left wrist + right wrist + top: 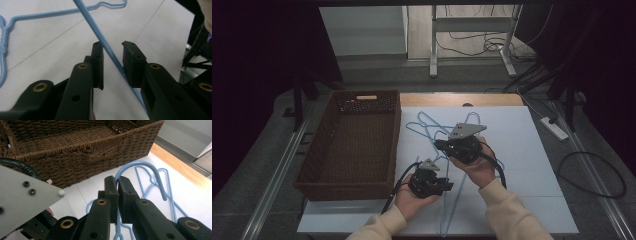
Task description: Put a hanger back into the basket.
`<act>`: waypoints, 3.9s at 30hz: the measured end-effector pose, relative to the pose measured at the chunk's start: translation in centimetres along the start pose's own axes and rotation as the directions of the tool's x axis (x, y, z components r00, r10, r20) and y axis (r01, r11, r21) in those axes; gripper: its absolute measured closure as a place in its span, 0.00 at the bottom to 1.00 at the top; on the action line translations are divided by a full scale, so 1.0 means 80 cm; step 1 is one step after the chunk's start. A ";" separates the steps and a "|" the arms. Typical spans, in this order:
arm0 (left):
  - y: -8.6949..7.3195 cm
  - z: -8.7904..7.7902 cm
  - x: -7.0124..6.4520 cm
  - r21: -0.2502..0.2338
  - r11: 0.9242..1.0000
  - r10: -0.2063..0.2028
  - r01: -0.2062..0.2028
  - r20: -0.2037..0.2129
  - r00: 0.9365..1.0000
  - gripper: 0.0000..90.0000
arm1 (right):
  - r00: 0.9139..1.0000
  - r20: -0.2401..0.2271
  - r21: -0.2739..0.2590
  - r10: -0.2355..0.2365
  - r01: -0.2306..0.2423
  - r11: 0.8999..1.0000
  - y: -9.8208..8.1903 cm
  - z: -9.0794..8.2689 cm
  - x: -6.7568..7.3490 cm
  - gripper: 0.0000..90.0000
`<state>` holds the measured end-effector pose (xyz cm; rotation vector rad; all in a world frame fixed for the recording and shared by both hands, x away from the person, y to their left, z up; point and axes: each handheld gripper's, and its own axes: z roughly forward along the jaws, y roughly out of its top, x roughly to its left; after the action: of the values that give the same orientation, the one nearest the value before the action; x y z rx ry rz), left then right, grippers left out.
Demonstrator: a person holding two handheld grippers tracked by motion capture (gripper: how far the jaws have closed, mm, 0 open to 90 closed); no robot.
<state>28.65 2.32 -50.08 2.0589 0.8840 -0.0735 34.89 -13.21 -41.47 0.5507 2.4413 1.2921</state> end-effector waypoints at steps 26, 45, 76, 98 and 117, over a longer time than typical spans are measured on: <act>0.018 -0.057 0.010 -0.096 0.985 -0.135 0.146 0.111 0.985 0.96 | 0.999 -0.010 -0.187 0.053 -0.054 0.981 0.001 -0.058 -0.007 0.71; 0.035 -0.098 0.023 -0.176 0.964 -0.173 0.200 0.162 0.972 0.96 | 0.986 0.002 -0.254 0.169 -0.163 0.953 -0.041 -0.096 -0.014 0.39; 0.065 -0.214 0.044 -0.336 0.925 -0.128 0.175 0.159 0.979 0.96 | 0.956 0.140 -0.116 0.256 -0.241 0.964 -0.152 -0.111 -0.026 0.31; 0.035 -0.282 0.084 -0.389 0.907 -0.152 0.162 0.058 0.987 0.96 | 0.956 0.180 -0.083 0.231 -0.219 0.972 -0.154 -0.106 -0.027 0.31; 0.013 -0.333 0.147 -0.393 0.913 -0.159 0.112 -0.088 0.983 0.96 | 0.955 0.191 -0.066 0.228 -0.219 0.973 -0.155 -0.103 -0.029 0.31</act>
<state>31.11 28.21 -37.05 1.6436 1.0252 0.1413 30.88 -26.58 -47.17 0.9201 2.2321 1.3030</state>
